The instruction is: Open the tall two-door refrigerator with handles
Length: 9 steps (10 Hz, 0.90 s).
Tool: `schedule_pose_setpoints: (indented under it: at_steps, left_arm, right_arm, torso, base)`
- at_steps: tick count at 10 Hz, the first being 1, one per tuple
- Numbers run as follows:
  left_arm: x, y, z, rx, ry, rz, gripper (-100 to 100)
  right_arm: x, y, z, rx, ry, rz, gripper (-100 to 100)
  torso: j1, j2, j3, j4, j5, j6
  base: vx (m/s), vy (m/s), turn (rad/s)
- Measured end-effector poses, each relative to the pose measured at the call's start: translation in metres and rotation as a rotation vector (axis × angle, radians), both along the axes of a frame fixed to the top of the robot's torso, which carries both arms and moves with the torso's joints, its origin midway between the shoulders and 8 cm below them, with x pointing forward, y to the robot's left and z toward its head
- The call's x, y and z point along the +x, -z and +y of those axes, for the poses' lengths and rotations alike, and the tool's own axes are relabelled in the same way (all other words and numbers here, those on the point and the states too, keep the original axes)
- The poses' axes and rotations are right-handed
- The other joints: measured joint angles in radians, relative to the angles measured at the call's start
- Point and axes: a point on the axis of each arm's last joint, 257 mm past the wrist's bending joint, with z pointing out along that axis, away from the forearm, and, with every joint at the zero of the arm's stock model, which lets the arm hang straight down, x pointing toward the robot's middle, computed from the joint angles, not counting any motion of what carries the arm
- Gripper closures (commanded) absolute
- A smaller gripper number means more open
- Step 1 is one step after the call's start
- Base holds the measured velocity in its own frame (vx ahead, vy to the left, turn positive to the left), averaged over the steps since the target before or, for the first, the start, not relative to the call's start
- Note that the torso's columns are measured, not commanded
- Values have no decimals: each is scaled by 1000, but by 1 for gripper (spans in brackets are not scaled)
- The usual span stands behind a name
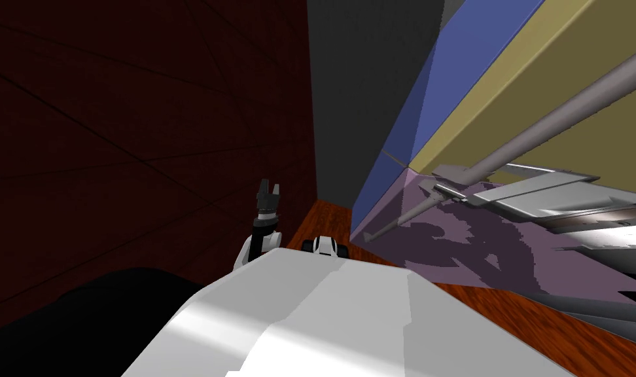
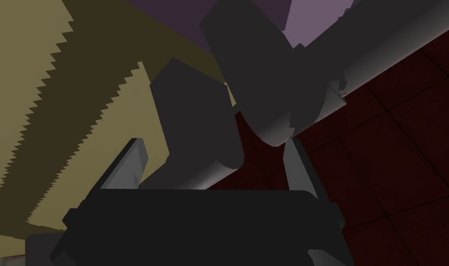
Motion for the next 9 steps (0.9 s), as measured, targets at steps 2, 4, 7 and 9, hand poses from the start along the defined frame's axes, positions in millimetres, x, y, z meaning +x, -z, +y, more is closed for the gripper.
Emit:
schedule_pose_setpoints:
  at_steps: [2, 4, 7, 9]
  left_arm:
    - [0, 0, 0, 0, 0, 0, 0]
    - [0, 0, 0, 0, 0, -1, 0]
    - [0, 0, 0, 0, 0, 0, 0]
    - [0, 0, 0, 0, 0, 0, 0]
  right_arm:
    - [0, -2, -2, 0, 5, -5, 100]
    - [11, 0, -7, 17, -8, -13, 100]
    - [26, 5, -1, 51, -48, -19, 100]
    - [38, 10, -3, 77, -61, -23, 100]
  torso:
    - [2, 2, 2, -1, 0, -1]
    - [-8, 6, 6, 0, -7, 5]
    - [-9, -3, -3, -3, -5, 3]
    - [-15, -5, -2, -3, -9, 6]
  base:
    - [-102, -36, -7]
    - [-176, -26, 29]
    - [-138, -27, -7]
    - [-73, -17, 5]
